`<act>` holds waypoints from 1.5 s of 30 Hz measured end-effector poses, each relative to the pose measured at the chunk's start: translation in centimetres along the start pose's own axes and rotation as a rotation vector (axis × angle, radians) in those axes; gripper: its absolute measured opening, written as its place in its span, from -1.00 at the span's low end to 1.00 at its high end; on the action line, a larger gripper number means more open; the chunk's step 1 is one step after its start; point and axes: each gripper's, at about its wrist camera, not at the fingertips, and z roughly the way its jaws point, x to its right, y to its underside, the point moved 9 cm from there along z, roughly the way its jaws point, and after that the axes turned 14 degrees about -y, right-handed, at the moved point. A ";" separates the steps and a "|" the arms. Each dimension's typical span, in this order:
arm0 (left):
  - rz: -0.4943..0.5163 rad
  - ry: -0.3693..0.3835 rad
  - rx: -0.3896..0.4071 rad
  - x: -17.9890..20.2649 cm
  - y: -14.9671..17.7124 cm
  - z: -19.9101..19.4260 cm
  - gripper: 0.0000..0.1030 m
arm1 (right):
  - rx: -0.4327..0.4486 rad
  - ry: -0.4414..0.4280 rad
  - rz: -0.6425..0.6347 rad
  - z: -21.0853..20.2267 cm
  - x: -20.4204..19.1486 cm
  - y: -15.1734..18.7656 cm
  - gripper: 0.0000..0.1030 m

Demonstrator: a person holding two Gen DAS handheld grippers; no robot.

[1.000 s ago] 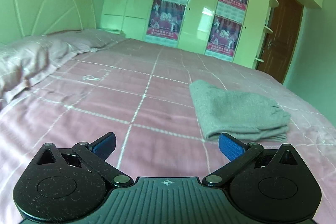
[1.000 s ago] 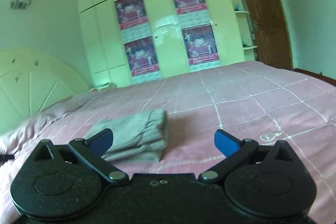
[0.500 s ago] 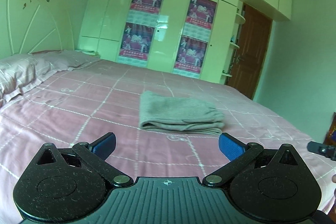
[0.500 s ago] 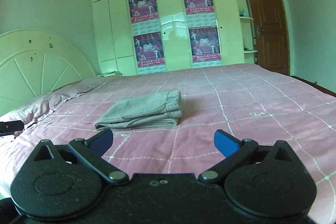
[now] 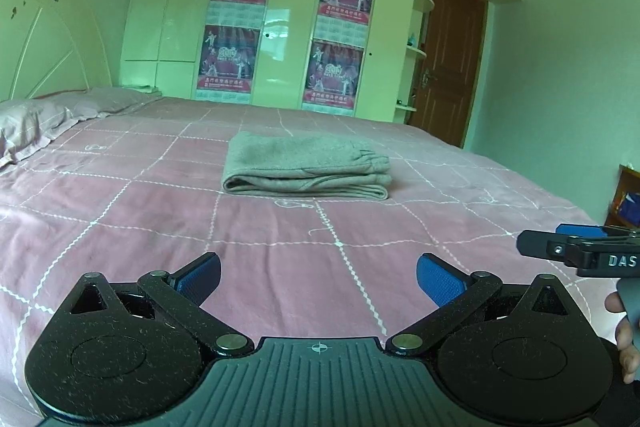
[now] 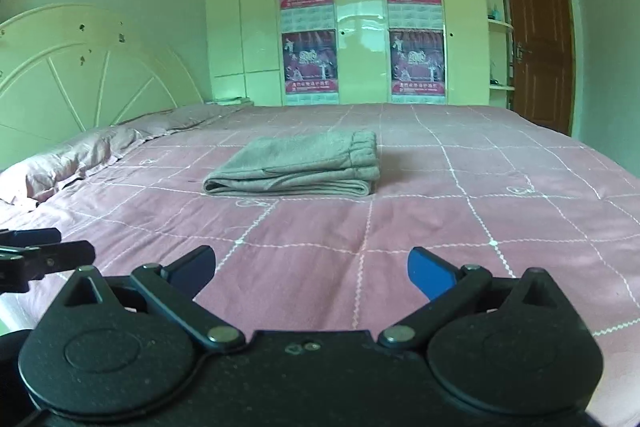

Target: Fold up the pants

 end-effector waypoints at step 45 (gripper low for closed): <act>0.045 -0.018 0.025 0.1 -0.1 -2.2 1.00 | -0.026 -0.009 0.032 -0.5 -0.1 0.2 0.89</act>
